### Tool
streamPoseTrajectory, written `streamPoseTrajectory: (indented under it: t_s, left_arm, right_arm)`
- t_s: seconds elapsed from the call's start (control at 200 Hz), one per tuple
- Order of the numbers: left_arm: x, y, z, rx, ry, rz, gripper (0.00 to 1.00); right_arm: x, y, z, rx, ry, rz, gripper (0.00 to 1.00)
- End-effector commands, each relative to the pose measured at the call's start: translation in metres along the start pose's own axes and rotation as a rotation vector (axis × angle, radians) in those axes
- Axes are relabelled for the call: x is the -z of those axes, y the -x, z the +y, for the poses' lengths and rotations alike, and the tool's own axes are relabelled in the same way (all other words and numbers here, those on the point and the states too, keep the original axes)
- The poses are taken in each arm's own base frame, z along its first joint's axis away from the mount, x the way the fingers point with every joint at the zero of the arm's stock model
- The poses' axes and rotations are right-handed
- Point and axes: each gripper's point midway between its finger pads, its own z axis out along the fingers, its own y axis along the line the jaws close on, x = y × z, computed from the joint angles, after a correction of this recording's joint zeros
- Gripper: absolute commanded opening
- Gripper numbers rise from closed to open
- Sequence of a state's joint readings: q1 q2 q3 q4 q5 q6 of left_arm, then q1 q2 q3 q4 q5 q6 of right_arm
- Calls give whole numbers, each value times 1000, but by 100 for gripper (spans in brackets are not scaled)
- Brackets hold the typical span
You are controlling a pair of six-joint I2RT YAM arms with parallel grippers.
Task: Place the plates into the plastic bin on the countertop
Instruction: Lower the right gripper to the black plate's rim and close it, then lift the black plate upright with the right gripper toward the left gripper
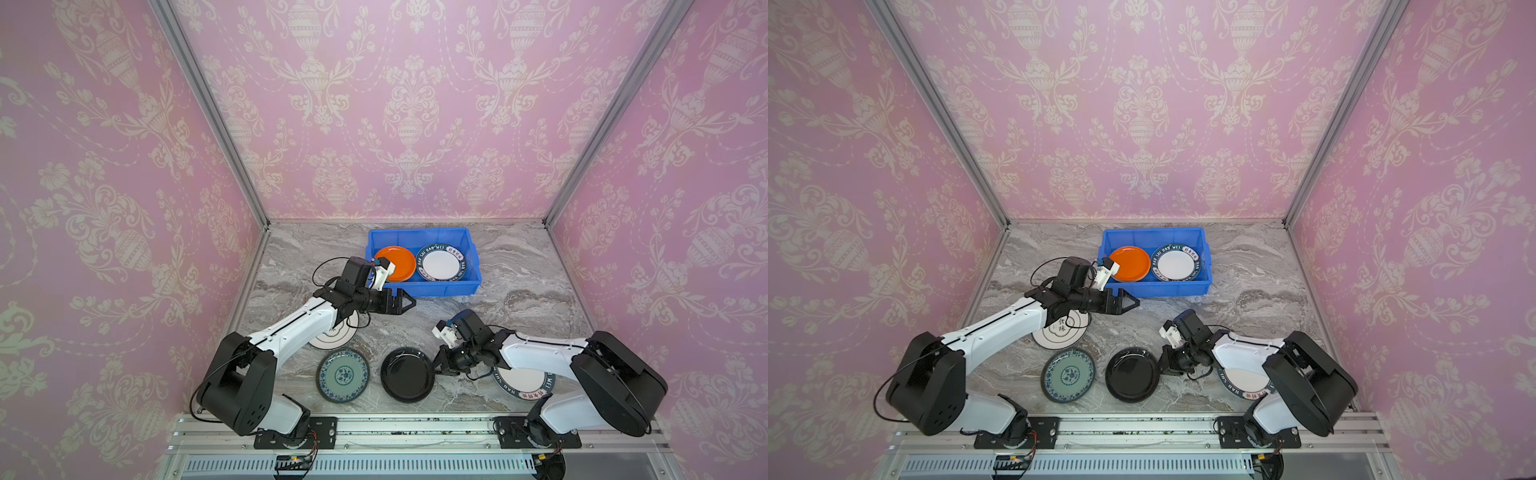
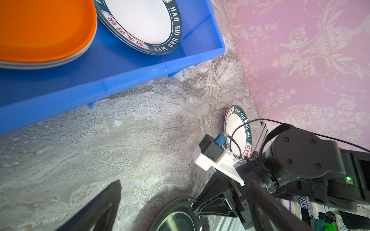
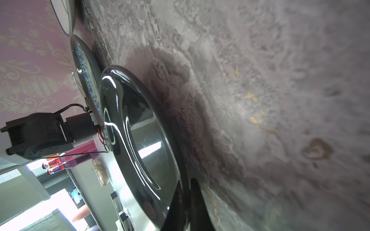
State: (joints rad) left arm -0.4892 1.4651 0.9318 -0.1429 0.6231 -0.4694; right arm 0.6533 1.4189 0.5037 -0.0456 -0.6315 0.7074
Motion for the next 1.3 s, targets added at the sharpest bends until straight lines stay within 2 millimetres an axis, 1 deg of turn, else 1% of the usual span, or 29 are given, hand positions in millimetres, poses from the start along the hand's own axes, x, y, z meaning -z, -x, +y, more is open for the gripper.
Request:
streamPoseTrajectory:
  t_s: [0.0, 0.115, 0.28, 0.395, 0.465, 0.555, 0.63, 0.751, 0.841, 0.886, 0.901, 0.966, 1.066, 1.121, 1.231, 1.296]
  left_arm:
    - [-3, 10, -12, -3, -43, -2, 99]
    - [-3, 15, -15, -10, -46, -9, 99]
    - [-4, 20, -16, -22, -47, -18, 99]
    - [-3, 27, -18, -37, -47, -32, 99]
    - [-2, 30, -19, -51, -46, -39, 99]
    - [-1, 36, -20, -61, -41, -54, 99]
    - [1, 39, -21, -64, -39, -67, 99]
    - [4, 44, -23, -72, -37, -85, 99]
    - [6, 47, -23, -78, -28, -100, 99]
    - [8, 47, -22, -81, -21, -109, 99]
    - [9, 48, -22, -82, -18, -115, 99]
    - [10, 48, -20, -82, -13, -120, 99]
    - [14, 48, -15, -76, 4, -124, 99]
    - [18, 48, -13, -75, 13, -136, 99]
    - [24, 49, -10, -72, 20, -148, 99]
    - [27, 47, -8, -70, 27, -149, 99]
  right_arm:
    - [17, -2, 6, 58, 1, -1, 0]
    - [34, 2, 14, 95, 4, -18, 0]
    - [58, 14, 24, 112, -3, -59, 0]
    - [76, 22, 36, 128, -1, -89, 0]
    - [90, 28, 43, 130, -5, -119, 0]
    - [112, 39, 52, 140, -28, -166, 0]
    - [133, 53, 58, 156, -70, -225, 0]
    - [167, 85, 65, 153, -160, -340, 0]
    - [182, 111, 68, 126, -216, -413, 0]
    - [188, 126, 65, 102, -254, -448, 0]
    - [195, 135, 72, 109, -251, -477, 0]
    - [200, 161, 73, 83, -264, -521, 0]
    - [201, 199, 81, 63, -202, -569, 0]
    - [199, 220, 81, 53, -192, -576, 0]
    - [189, 261, 79, 33, -185, -572, 0]
    - [175, 284, 75, 18, -176, -555, 0]
